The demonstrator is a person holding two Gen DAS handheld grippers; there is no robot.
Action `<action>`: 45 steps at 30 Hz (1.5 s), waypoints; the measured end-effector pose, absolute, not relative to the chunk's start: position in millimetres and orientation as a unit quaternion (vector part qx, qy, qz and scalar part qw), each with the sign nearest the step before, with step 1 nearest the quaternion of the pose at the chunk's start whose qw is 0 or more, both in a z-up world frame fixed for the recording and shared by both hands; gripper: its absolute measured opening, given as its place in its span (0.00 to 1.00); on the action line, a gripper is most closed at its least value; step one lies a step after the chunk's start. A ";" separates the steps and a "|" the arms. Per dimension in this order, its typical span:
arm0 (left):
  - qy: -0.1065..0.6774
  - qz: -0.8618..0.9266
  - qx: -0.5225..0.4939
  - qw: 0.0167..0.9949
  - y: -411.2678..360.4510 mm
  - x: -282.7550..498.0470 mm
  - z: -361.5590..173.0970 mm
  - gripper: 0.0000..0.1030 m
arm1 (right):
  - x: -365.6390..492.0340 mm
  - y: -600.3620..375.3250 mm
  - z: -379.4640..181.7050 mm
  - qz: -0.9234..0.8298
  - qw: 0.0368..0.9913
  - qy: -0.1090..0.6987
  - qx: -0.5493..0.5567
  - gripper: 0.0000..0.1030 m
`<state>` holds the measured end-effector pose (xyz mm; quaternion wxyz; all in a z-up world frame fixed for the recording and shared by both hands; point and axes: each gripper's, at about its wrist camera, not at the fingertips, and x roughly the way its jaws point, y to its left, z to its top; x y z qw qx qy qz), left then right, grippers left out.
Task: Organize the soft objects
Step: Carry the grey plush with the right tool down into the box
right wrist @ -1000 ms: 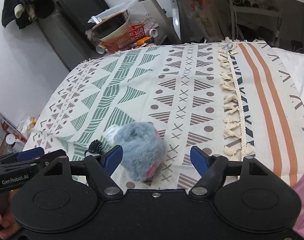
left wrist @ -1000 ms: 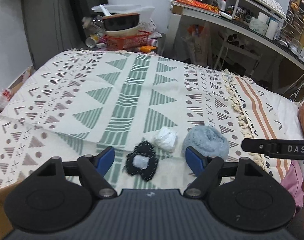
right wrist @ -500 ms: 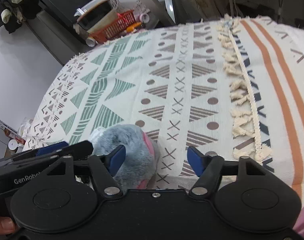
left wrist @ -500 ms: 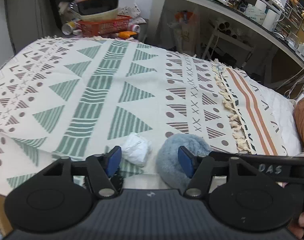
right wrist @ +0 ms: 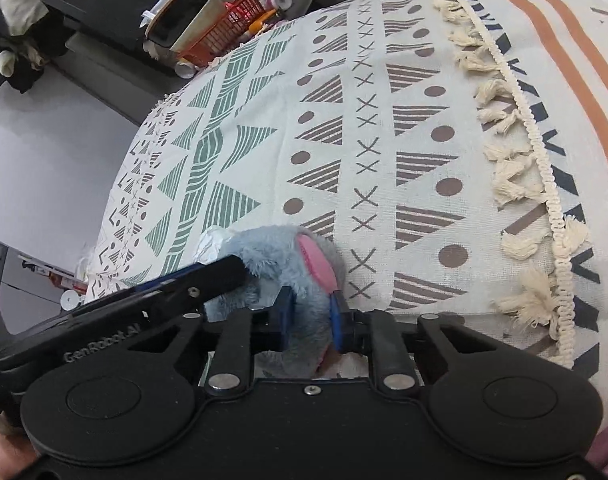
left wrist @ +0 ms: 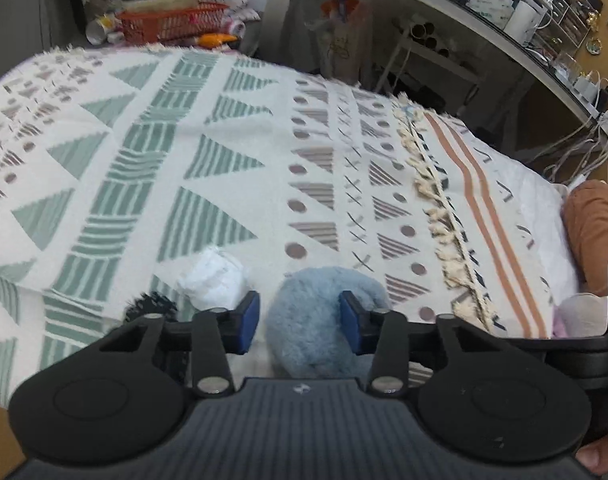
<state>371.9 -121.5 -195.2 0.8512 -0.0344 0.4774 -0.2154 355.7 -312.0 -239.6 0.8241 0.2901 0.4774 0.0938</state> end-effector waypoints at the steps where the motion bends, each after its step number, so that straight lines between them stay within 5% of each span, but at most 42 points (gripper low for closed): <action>1: 0.483 -0.218 -0.037 0.847 -122.3 370.9 -196.4 0.29 | 354.9 -311.5 -238.2 0.093 0.825 0.477 0.289 0.16; 10: 0.482 -0.223 -0.049 0.846 -110.7 353.7 -181.1 0.21 | 340.6 -303.3 -217.6 0.092 0.840 0.461 0.272 0.14; 45: 0.358 -0.191 -0.060 0.912 -16.0 258.8 -65.0 0.21 | 268.7 -213.1 -94.8 0.154 0.899 0.360 0.197 0.14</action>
